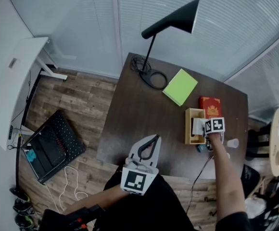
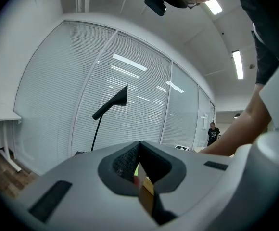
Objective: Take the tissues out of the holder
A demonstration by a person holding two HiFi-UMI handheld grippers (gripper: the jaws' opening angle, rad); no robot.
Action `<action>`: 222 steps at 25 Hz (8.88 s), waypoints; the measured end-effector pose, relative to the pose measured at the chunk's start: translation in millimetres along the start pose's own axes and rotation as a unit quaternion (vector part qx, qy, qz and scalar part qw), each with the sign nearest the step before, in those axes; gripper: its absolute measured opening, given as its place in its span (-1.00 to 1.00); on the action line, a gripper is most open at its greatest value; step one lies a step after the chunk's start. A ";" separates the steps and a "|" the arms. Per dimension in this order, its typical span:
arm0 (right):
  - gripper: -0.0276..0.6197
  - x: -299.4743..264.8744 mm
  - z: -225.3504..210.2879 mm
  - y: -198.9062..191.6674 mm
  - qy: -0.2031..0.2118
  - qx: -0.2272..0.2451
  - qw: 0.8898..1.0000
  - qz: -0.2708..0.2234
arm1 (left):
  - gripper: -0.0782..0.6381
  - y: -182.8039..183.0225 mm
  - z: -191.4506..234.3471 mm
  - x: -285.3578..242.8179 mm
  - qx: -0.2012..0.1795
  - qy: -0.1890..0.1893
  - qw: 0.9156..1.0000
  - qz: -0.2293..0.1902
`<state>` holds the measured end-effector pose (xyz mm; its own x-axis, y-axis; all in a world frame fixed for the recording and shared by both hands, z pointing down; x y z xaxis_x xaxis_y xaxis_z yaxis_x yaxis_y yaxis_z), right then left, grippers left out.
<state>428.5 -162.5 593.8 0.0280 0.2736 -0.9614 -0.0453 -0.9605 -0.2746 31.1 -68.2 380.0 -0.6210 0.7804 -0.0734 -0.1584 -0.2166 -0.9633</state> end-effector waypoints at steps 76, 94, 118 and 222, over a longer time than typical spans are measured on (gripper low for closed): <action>-0.88 -27.0 240.1 6.9 0.051 0.000 0.999 0.010 | -0.78 17.8 128.3 104.4 0.023 -0.012 1.000 -0.007; -0.88 -57.6 293.9 12.7 0.057 0.029 0.998 0.016 | -0.78 23.4 153.0 100.6 0.031 0.019 0.999 -0.010; -0.87 -65.4 304.6 2.0 0.131 -0.111 0.983 -0.063 | -0.78 5.3 154.0 76.1 0.066 0.001 0.998 0.005; -0.89 338.1 183.9 -253.2 0.081 0.073 0.784 -0.611 | -0.78 -32.5 -225.2 117.8 -0.090 -0.001 0.994 -0.069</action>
<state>265.8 182.6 335.6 0.2663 0.9634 0.0317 0.0007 0.0327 -0.9995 135.9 162.9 344.5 -0.6047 0.7940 0.0626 -0.1025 0.0005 -0.9947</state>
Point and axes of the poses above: the fingertips, and each gripper's own axes: x backward along the fingers, z to its left, y out of its top, the point moved 7 cm from there along x, backward along the fingers, and after that the axes turned 1 degree about x, right-handed, at the moved point
